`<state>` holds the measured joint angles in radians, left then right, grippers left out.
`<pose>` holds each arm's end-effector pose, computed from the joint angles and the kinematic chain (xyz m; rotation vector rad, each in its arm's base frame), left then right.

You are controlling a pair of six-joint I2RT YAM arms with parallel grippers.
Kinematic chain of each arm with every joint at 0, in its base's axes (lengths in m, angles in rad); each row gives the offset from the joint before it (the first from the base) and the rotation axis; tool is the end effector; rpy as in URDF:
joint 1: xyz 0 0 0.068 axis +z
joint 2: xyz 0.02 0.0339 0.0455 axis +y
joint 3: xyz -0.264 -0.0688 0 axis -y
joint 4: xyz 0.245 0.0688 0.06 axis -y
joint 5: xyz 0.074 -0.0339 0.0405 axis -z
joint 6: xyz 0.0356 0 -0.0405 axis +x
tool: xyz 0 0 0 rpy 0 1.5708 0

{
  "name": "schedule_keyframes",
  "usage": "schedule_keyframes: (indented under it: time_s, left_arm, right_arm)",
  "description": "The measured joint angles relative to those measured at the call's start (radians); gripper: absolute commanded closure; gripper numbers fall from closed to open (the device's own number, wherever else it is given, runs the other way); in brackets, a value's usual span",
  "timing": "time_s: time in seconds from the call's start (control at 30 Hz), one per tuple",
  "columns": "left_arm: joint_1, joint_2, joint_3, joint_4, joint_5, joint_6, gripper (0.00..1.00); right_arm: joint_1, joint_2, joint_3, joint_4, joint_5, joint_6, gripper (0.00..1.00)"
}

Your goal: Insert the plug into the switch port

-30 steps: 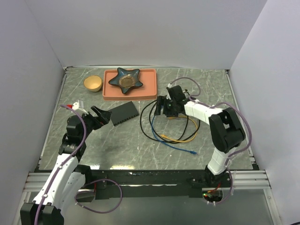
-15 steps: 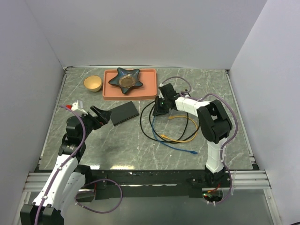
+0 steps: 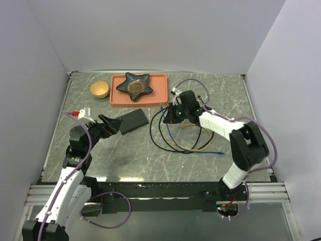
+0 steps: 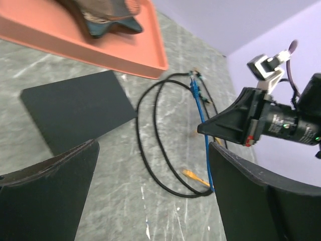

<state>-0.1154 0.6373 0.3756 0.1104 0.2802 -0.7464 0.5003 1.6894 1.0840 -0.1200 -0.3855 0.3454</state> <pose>0.1647 -0.0290 0.2488 -0.3481 1.7629 -0.8687 0.3155 0.1877 0.2146 -0.3927 2.3581 0.8634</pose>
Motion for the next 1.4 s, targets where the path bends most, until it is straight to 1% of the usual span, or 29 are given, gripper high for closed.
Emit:
schedule_keyframes:
  time_s: [0.1, 0.23, 0.37, 0.5, 0.57, 0.8, 1.03, 1.17, 1.3, 1.37, 1.4]
  left_arm:
    - [0.000, -0.005, -0.023, 0.057, 0.058, -0.004, 0.04]
    - [0.000, -0.002, -0.060, 0.160, 0.151, -0.029, 0.04]
    - [0.000, 0.022, -0.098, 0.299, 0.252, -0.074, 0.04]
    - [-0.001, 0.050, -0.122, 0.418, 0.336, -0.116, 0.01]
    - [-0.007, 0.063, -0.127, 0.469, 0.368, -0.138, 0.06]
    - [-0.068, 0.098, -0.127, 0.591, 0.404, -0.177, 0.14]
    - [-0.136, 0.163, -0.127, 0.644, 0.404, -0.192, 0.29]
    - [-0.164, 0.196, -0.127, 0.660, 0.401, -0.192, 0.32]
    - [-0.187, 0.217, -0.127, 0.669, 0.393, -0.192, 0.39]
    - [-0.196, 0.225, -0.126, 0.677, 0.388, -0.193, 0.46]
    - [-0.203, 0.229, -0.126, 0.680, 0.385, -0.194, 0.52]
  right_arm:
    - [0.021, -0.091, -0.038, 0.026, -0.073, -0.048, 1.00]
    - [0.078, -0.191, -0.084, 0.031, -0.174, -0.110, 1.00]
    - [0.130, -0.243, -0.127, 0.049, -0.284, -0.146, 1.00]
    - [0.163, -0.284, -0.179, 0.066, -0.381, -0.153, 1.00]
    - [0.177, -0.299, -0.191, 0.077, -0.421, -0.153, 1.00]
    - [0.187, -0.315, -0.196, 0.130, -0.513, -0.133, 1.00]
    - [0.195, -0.318, -0.217, 0.172, -0.562, -0.107, 1.00]
    - [0.209, -0.318, -0.218, 0.177, -0.570, -0.103, 0.99]
    - [0.222, -0.318, -0.218, 0.175, -0.573, -0.104, 0.99]
    - [0.228, -0.318, -0.218, 0.169, -0.566, -0.105, 0.98]
    - [0.232, -0.318, -0.218, 0.166, -0.561, -0.108, 0.98]
